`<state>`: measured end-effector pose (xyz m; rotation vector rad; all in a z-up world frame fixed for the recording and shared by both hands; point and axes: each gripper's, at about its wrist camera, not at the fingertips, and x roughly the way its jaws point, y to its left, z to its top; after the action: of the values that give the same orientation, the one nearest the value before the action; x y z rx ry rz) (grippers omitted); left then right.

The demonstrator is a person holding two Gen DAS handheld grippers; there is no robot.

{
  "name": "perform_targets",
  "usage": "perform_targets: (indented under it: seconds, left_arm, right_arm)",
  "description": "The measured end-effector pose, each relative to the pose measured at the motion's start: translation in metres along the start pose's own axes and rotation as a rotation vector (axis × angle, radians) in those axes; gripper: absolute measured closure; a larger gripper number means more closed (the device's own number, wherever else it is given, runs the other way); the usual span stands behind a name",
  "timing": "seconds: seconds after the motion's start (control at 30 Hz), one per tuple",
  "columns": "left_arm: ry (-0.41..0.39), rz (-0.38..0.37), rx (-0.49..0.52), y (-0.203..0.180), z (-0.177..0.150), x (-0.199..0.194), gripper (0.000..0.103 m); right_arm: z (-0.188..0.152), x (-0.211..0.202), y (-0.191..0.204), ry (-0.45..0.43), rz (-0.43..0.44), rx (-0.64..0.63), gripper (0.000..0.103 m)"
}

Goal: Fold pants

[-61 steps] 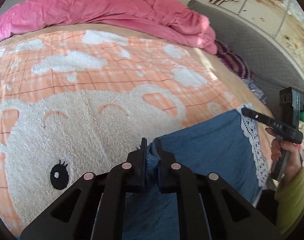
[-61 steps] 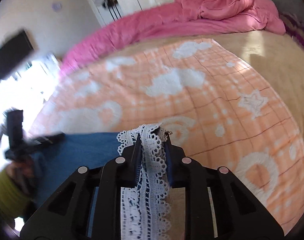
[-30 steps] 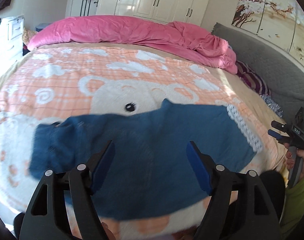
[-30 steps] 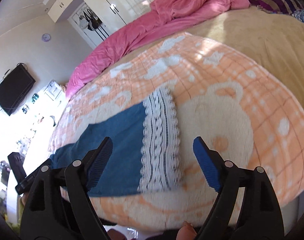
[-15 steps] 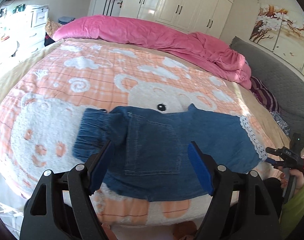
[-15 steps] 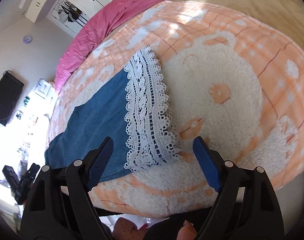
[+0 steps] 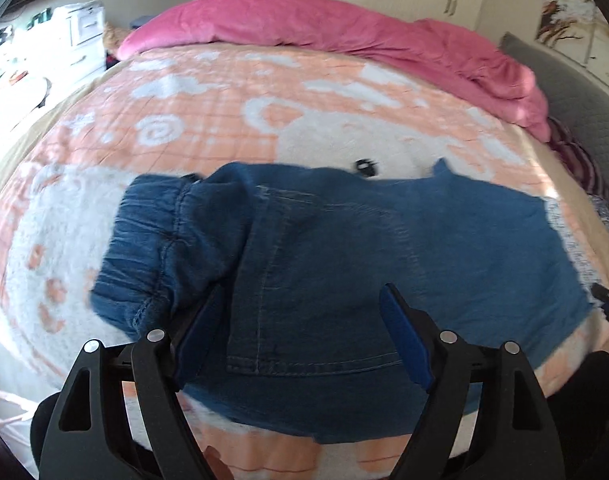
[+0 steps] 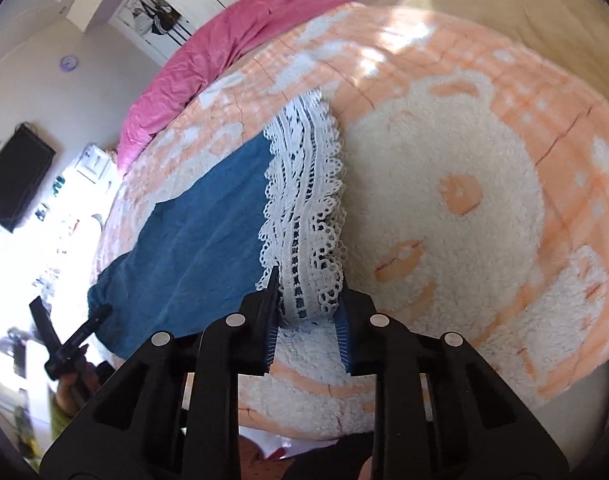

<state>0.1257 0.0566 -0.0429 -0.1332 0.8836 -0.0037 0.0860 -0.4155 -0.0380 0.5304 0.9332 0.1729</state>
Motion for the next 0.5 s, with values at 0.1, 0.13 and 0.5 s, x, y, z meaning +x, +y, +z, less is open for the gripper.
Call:
perform_targets:
  seconds: [0.1,0.13,0.5]
  left_arm:
    - [-0.007,0.008,0.006,0.008,-0.003,-0.001,0.044]
    - [-0.014,-0.003,0.004,0.011,-0.005,-0.001,0.044]
    - [-0.075,-0.131,-0.037,0.024,-0.019,-0.038,0.023]
  right_arm:
    - [-0.001,-0.005,0.003,0.000,-0.072,-0.041,0.088]
    - [-0.002,-0.003,0.003,0.014,-0.094,-0.041,0.087]
    - [-0.009,-0.023,0.009,-0.040,-0.270,-0.077,0.058]
